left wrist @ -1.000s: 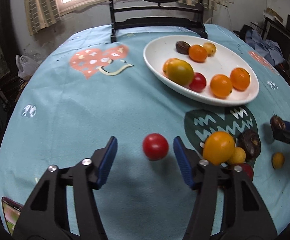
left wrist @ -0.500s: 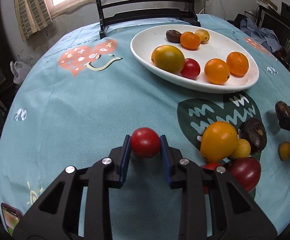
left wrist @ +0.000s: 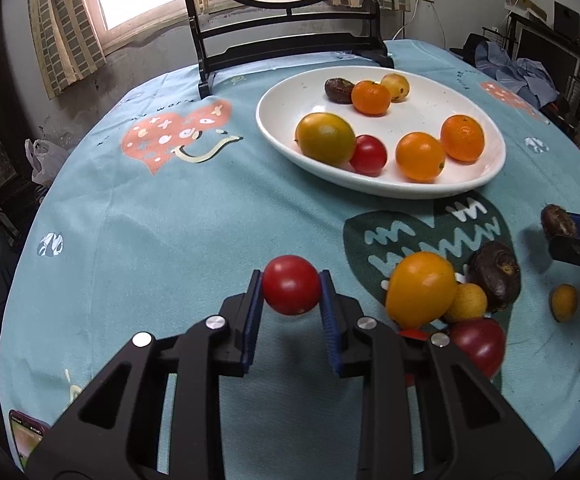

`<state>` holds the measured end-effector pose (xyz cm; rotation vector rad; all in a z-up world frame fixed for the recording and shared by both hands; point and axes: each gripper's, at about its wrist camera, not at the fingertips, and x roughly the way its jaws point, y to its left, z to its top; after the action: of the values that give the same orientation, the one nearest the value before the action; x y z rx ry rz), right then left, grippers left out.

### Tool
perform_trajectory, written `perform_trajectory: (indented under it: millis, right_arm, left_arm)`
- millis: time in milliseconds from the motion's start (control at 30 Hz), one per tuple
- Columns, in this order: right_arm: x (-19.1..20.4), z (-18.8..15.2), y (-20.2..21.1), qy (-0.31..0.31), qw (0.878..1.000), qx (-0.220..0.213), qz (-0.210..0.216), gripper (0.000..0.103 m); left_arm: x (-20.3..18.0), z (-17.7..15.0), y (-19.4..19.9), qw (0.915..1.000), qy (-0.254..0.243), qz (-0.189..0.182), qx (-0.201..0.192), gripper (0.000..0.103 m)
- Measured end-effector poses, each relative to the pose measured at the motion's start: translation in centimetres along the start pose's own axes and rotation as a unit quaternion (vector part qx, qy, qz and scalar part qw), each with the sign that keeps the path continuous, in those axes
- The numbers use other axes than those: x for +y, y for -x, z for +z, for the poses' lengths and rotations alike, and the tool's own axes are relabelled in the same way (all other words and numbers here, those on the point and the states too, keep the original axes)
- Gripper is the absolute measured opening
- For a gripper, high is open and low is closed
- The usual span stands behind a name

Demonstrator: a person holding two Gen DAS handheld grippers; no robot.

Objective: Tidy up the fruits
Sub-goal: 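Carry the cherry tomato onto the plate with the left tool while the right tool releases its brown fruit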

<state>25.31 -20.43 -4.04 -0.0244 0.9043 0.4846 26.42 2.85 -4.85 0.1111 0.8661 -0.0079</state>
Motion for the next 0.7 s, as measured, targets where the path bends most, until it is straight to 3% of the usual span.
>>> perform_trajectory:
  millis: [167,367,567,700]
  right_arm:
    - [0.7,1.3,0.4,0.024,0.997,-0.045,-0.051,0.044]
    - [0.7,5.8,0.5,0.025,0.992,-0.107,-0.067,0.044]
    - [-0.2,9.4,-2.8,0.022,0.992,-0.099,-0.076,0.044]
    - [-0.4,10.3,-4.9,0.026,0.994,-0.081,-0.072,0.044]
  left_arm:
    - [0.2,1.9,1.4,0.9982,0.027,-0.049,-0.021,0.028]
    - [-1.3,7.6,1.4,0.996,0.027,-0.059,-0.061,0.028]
    - [-2.3,11.7,-2.2,0.9966,0.034,-0.049,-0.056,0.028]
    - [-2.3,12.6,-4.4,0.9973,0.038,-0.044,-0.044,0.028]
